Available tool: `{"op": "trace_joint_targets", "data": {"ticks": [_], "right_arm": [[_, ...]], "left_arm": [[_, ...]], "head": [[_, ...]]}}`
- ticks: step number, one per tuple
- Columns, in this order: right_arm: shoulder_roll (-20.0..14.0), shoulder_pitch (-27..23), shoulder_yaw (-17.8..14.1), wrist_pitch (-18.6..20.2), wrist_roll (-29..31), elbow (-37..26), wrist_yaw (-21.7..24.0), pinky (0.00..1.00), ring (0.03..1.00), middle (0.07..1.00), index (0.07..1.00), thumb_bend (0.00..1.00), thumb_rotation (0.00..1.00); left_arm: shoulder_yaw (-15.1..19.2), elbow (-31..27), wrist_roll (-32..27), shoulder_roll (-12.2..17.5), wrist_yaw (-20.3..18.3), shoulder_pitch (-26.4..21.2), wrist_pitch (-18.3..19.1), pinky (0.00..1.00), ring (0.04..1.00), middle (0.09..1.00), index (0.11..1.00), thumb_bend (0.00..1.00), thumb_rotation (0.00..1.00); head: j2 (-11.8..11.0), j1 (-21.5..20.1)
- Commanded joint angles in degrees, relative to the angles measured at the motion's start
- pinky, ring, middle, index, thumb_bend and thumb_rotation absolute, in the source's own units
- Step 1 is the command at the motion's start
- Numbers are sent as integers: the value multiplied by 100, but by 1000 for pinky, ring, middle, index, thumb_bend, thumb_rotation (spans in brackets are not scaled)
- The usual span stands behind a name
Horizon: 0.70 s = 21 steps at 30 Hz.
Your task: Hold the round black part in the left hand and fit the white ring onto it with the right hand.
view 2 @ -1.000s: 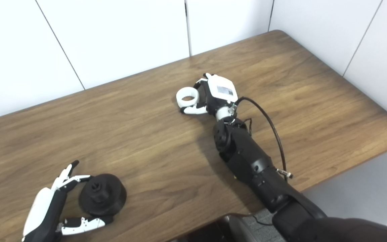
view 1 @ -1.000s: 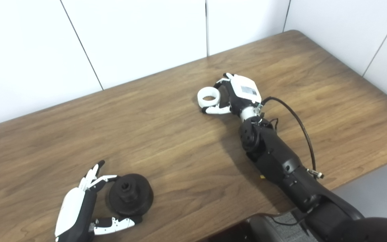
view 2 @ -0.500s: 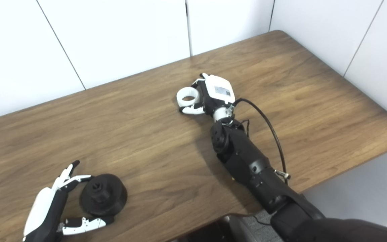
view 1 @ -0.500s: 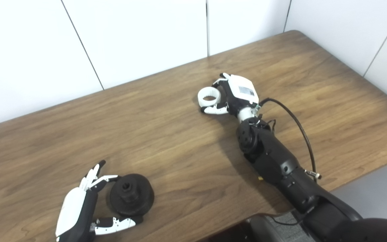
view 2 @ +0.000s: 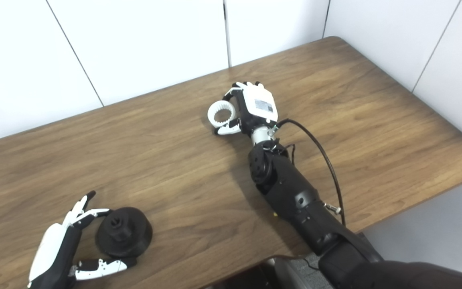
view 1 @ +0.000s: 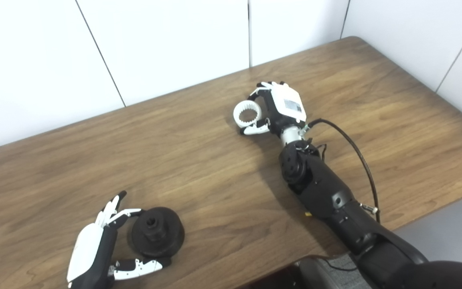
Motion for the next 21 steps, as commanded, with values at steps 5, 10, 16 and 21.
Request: {"op": "trace_joint_targets", "data": {"ticks": [5, 10, 16, 21], "right_arm": [[11, -1, 14, -78, 20, 98, -24, 1000, 912, 843, 486, 519, 134], [1, 22, 40, -78, 12, 57, -34, 1000, 908, 844, 486, 519, 135], [42, 113, -34, -185, 127, -244, -61, 1000, 917, 848, 486, 518, 138], [83, 264, -99, -212, 261, -739, -4, 1000, 917, 850, 486, 517, 139]], "left_arm": [[45, -188, 19, 15, 70, -132, -65, 1000, 1000, 1000, 605, 880, 293], [51, -192, 3, 10, 63, -137, -54, 1000, 1000, 1000, 604, 877, 295], [55, -217, -3, -9, 37, -151, -4, 1000, 1000, 1000, 606, 880, 289], [37, -237, 15, -22, 7, -173, 34, 1000, 1000, 1000, 607, 874, 285]], "head": [[10, 12], [4, 37], [17, 41], [19, 71]]}}
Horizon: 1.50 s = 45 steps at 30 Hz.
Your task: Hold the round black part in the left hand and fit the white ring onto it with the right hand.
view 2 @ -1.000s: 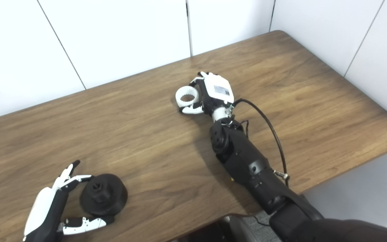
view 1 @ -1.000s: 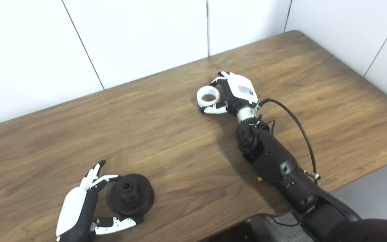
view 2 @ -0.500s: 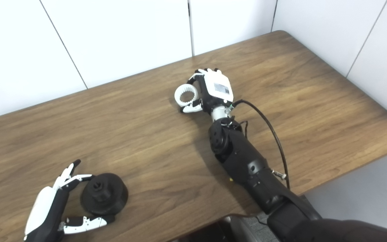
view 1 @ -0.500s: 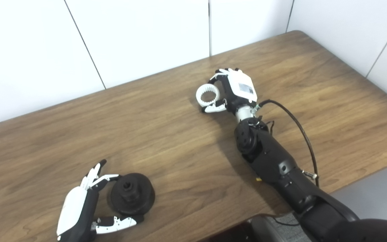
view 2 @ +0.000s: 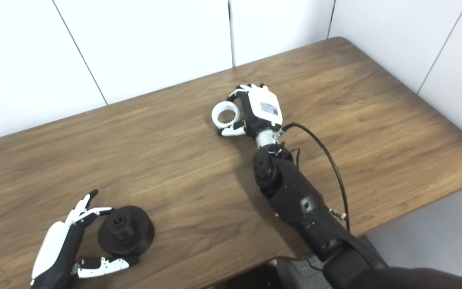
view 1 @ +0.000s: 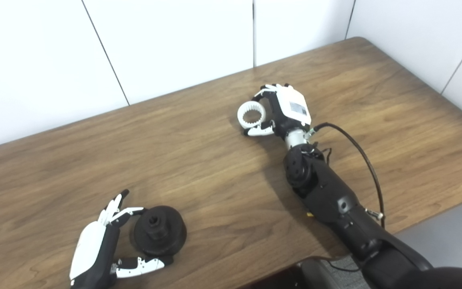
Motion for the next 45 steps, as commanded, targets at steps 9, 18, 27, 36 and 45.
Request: {"op": "trace_joint_targets", "data": {"ticks": [9, 18, 27, 36, 45], "right_arm": [[185, 233, -75, -191, 61, -1133, 156, 997, 918, 849, 485, 519, 137], [360, 602, 13, -331, 85, -2020, 336, 1000, 928, 852, 484, 520, 138], [578, 997, 174, -349, -71, -2877, 734, 1000, 915, 839, 484, 520, 138], [743, 1391, 349, -455, 89, -3547, 1168, 886, 895, 827, 483, 521, 138], [912, 1905, 528, -542, 540, -4004, 1678, 795, 897, 830, 483, 520, 139]], "left_arm": [[-10, -152, 69, -13, 63, -210, -21, 1000, 1000, 1000, 609, 873, 291], [-37, -151, 107, -56, 76, -222, -13, 1000, 1000, 1000, 608, 874, 292], [-100, -174, 215, -161, 78, -215, 61, 1000, 1000, 1000, 606, 876, 291], [-183, -198, 461, -320, 95, -223, 118, 1000, 1000, 1000, 610, 873, 306], [-293, -140, 591, -532, 144, -258, 152, 1000, 1000, 1000, 608, 891, 292]], "head": [[9, 89], [37, 225], [116, 635], [244, 1185], [302, 1606]]}}
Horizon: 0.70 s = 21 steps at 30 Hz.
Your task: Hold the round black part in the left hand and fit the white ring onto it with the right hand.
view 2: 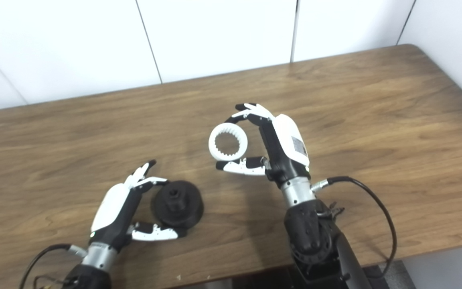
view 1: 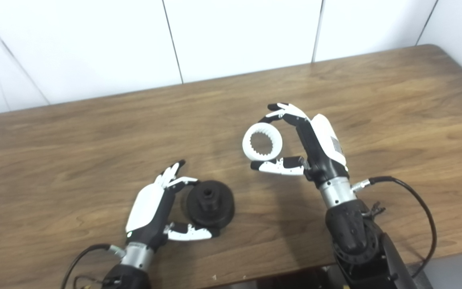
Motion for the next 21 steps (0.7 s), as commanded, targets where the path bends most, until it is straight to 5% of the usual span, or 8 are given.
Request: {"op": "trace_joint_targets", "data": {"ticks": [1, 21], "right_arm": [[65, -32, 36, -297, 99, -305, 72, 781, 894, 830, 483, 520, 140], [96, 449, 678, -785, 93, -322, 259, 878, 885, 816, 482, 519, 142]], "left_arm": [[-7, -129, 63, -43, 131, -206, -47, 1000, 1000, 1000, 607, 892, 293], [-138, -73, 318, -315, 195, -281, 96, 1000, 1000, 1000, 606, 896, 309]], "head": [[3, -2], [59, 571]]}}
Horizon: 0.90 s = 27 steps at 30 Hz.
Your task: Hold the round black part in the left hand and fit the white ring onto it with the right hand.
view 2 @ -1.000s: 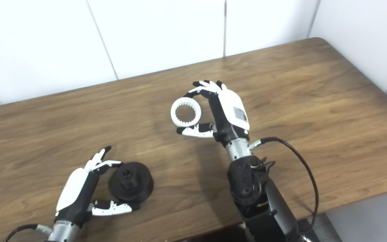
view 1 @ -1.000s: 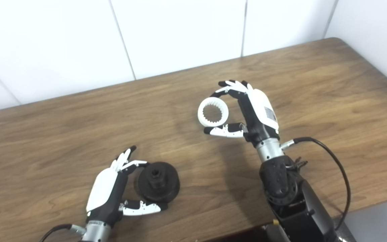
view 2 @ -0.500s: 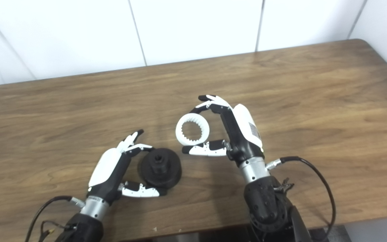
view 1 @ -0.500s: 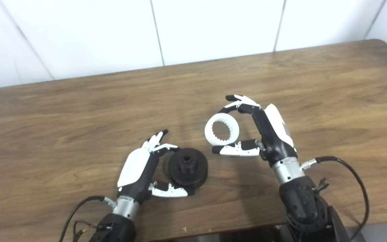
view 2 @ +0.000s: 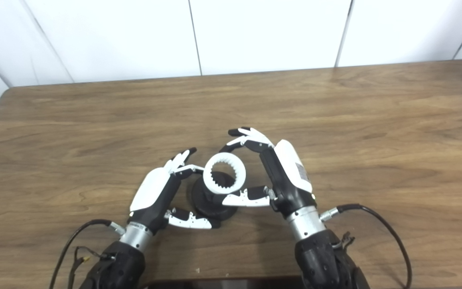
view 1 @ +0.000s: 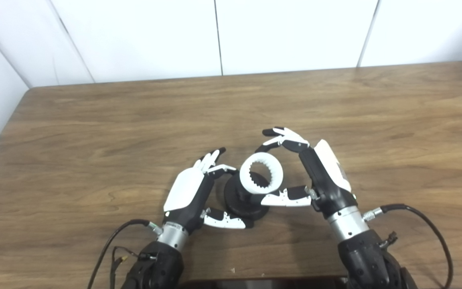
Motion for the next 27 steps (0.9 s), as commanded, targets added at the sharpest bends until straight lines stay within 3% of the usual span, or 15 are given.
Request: {"op": "trace_joint_targets", "data": {"ticks": [1, 11, 27], "right_arm": [[138, 188, 65, -259, -47, -129, -29, 882, 888, 816, 482, 519, 142], [156, 142, 169, -184, -96, -25, 46, 904, 900, 822, 483, 518, 142], [122, 60, 20, -225, -62, 54, 78, 911, 894, 817, 482, 519, 141]], "left_arm": [[-1, -86, 72, -52, 172, -175, -28, 1000, 1000, 1000, 605, 897, 305], [-7, -146, 63, -64, 133, -180, 4, 1000, 1000, 1000, 603, 898, 290], [-81, -234, 152, -1, 40, -188, 130, 1000, 1000, 1000, 606, 902, 298]], "head": [[10, 20], [59, 59], [147, 52]]}}
